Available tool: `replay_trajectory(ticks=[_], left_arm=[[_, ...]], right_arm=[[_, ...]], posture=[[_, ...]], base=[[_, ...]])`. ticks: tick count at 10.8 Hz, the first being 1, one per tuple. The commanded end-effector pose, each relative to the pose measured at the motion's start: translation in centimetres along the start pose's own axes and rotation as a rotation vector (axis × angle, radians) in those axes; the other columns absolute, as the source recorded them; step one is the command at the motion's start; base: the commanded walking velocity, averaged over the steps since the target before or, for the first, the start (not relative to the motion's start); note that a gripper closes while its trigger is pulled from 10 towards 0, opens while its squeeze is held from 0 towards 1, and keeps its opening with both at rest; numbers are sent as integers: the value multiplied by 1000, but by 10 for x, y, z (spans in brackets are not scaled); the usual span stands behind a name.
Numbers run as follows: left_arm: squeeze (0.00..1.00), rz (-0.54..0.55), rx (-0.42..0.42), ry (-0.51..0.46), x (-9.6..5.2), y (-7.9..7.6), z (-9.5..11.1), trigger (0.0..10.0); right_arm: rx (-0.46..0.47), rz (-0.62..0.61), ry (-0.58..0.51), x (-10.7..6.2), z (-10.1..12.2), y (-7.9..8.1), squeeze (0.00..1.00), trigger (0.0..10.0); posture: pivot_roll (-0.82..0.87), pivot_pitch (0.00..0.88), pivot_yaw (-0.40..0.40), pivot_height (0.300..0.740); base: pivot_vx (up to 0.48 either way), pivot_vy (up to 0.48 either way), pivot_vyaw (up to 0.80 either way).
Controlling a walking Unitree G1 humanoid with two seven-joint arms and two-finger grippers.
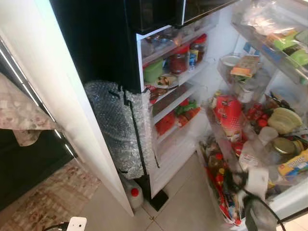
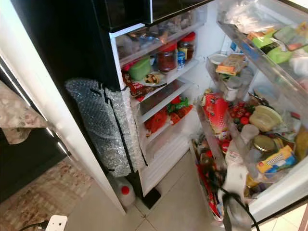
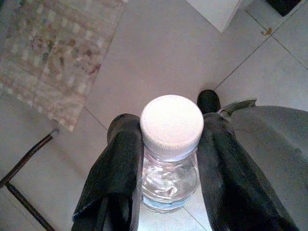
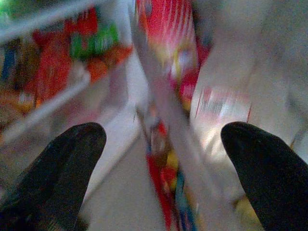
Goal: Restocking fridge
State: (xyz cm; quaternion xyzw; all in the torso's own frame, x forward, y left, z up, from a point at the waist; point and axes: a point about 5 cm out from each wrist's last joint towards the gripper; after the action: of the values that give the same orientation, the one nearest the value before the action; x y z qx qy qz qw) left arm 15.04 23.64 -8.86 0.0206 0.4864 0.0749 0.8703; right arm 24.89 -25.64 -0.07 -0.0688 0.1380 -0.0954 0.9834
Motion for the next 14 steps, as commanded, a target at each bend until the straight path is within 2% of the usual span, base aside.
replay_trajectory(ticks=[1,2,6,8,12,13,14], left_arm=[[0,0,14,-6,1,-4,4,10000],[0,-3,16,-7,2,-7,5,10000],[0,-5,16,-7,2,-12,5,10000],[0,-10,18,-10,3,-18,7,10000],[0,-6,22,-2,3,-18,6,10000],[0,-5,23,3,3,-18,5,10000],[0,-6,23,1,3,-20,6,10000]], right_arm=[[-15,4,-56,3,10,4,0,10000],[-21,9,-91,5,16,10,0,10000],[-45,-14,-126,8,25,12,0,10000],[-54,-66,-110,8,24,2,0,10000],[-68,-120,-70,6,18,-9,0,10000],[-63,-167,-46,3,14,-24,0,10000],[-68,-189,-33,1,12,-32,0,10000]], posture=[[-111,0,48,740],[-110,0,45,740],[-107,0,40,740],[-105,0,39,740],[-104,0,41,740],[-106,0,45,740],[-107,0,45,740]], base=[[0,0,0],[0,0,0],[0,0,0],[0,0,0],[0,0,0],[0,0,0],[0,0,0]])
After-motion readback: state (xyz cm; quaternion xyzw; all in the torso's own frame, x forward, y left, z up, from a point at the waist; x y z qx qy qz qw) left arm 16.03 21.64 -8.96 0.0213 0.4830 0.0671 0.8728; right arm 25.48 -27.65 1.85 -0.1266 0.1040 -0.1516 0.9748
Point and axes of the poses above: a point about 5 cm out from each wrist's last joint towards the gripper, its own x axis pointing out of the wrist towards the gripper, its own z axis along the axis of the wrist's last joint, y = z × x, and after that the axes turned 8 degrees about -x, right-handed
